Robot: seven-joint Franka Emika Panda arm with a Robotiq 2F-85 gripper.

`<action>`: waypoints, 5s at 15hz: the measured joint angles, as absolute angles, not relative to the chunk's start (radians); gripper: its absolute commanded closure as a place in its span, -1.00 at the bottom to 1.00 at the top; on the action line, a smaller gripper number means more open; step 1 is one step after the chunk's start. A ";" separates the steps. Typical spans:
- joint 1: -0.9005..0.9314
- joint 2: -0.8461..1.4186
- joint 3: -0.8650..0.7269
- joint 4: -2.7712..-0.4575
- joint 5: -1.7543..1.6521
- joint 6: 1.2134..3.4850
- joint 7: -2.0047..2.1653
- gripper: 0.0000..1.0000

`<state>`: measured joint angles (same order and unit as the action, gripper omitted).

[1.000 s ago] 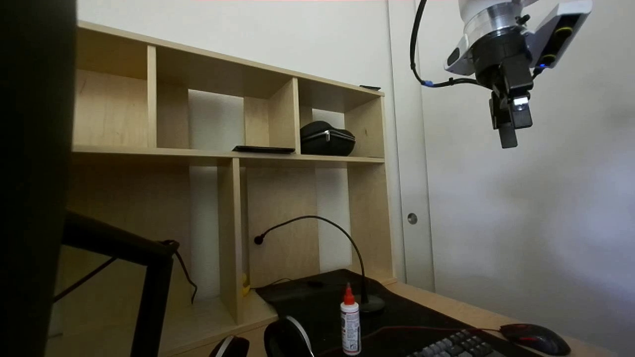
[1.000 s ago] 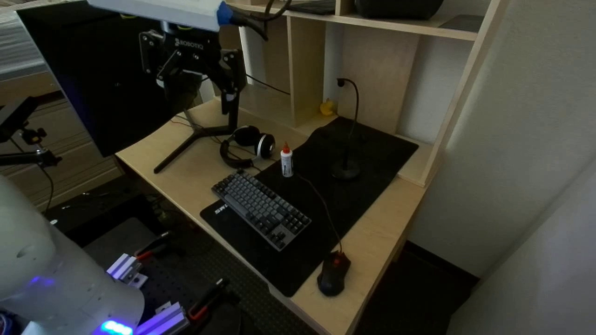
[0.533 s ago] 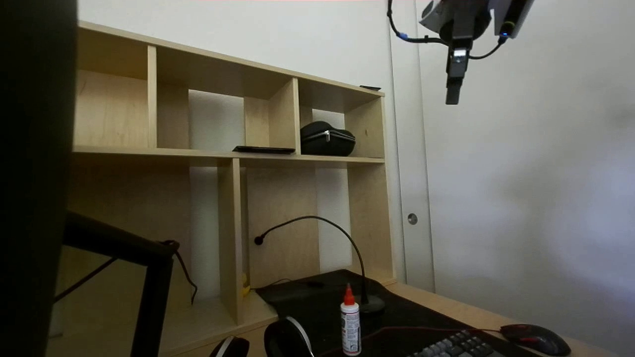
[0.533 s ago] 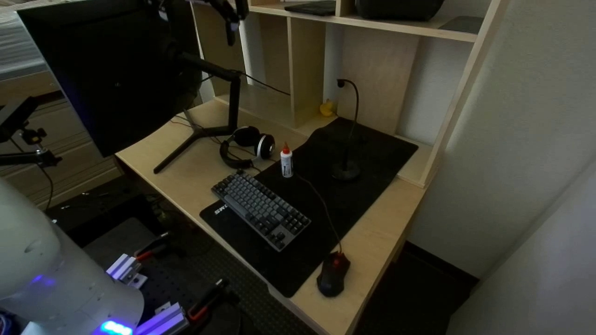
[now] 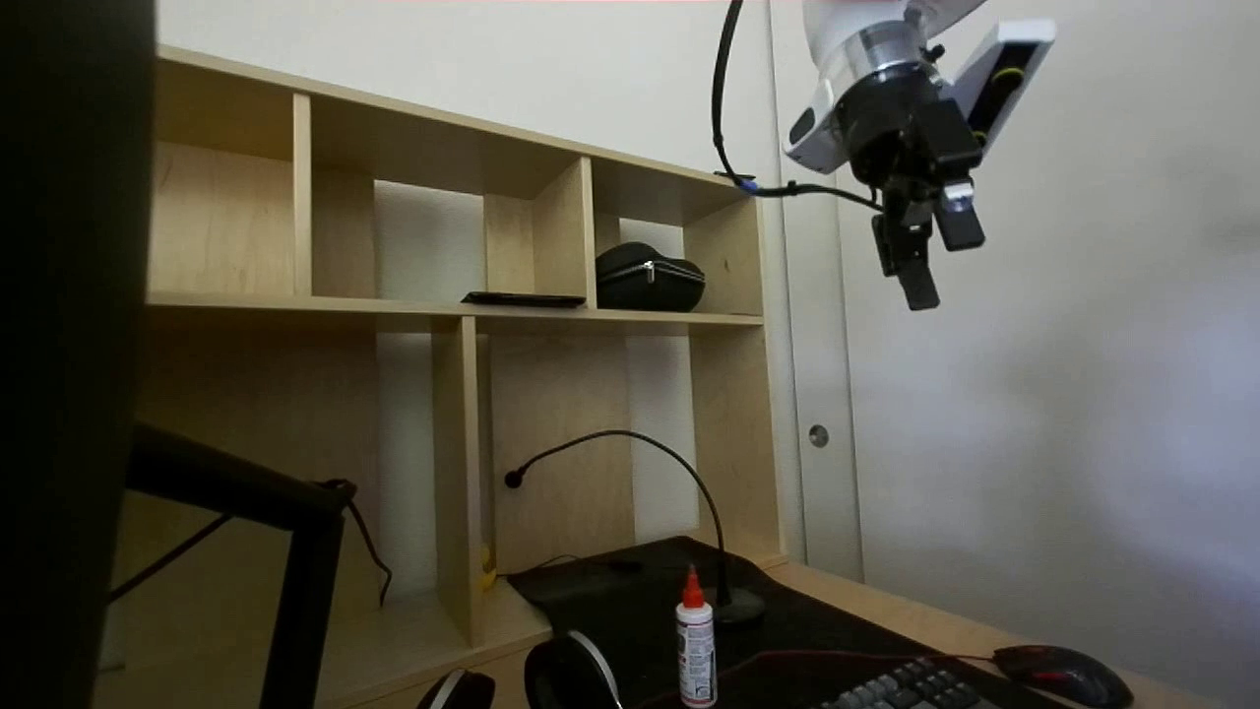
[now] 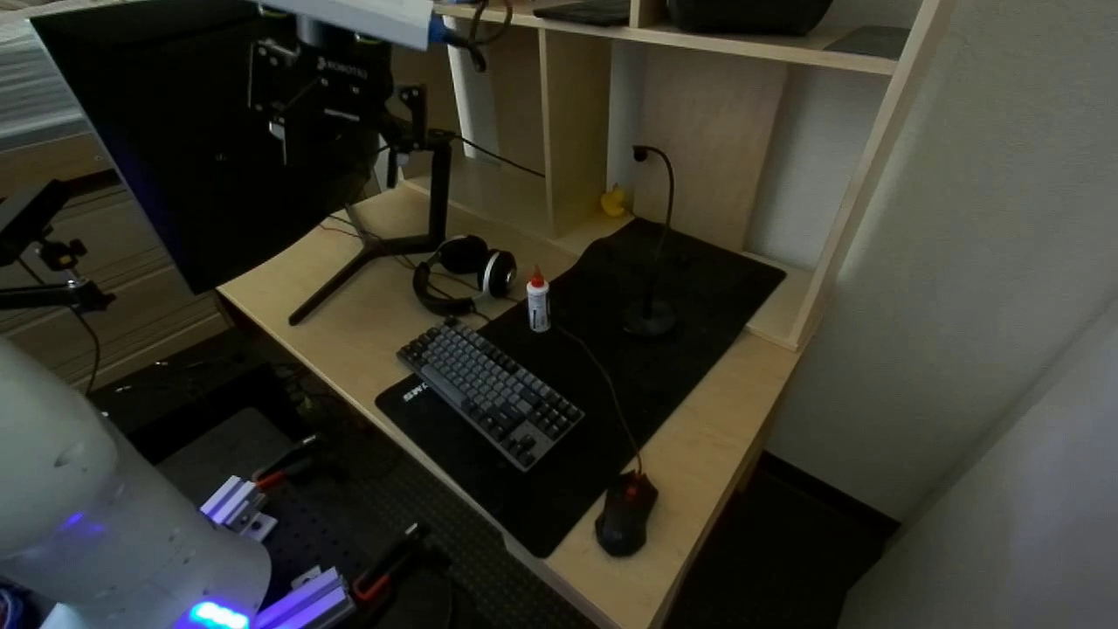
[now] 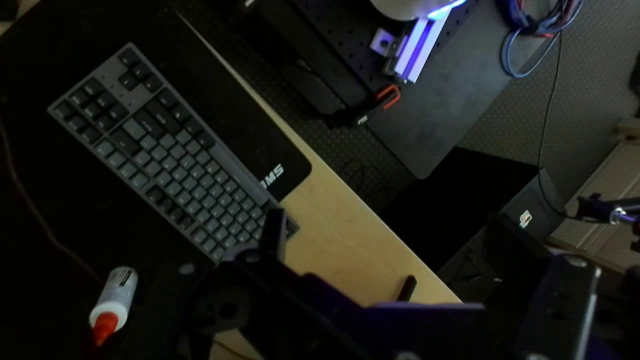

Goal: Press the button on the left of the keyboard

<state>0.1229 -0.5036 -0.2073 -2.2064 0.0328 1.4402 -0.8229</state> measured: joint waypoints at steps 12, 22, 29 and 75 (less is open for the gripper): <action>0.133 -0.302 -0.132 -2.443 0.032 1.640 -0.918 -1.00; 0.108 -0.257 -0.097 -2.593 -0.047 1.730 -1.055 -1.00; 0.151 -0.248 -0.074 -2.676 0.191 1.968 -1.332 -1.00; 0.184 0.103 0.061 -2.446 0.226 2.316 -1.465 -1.00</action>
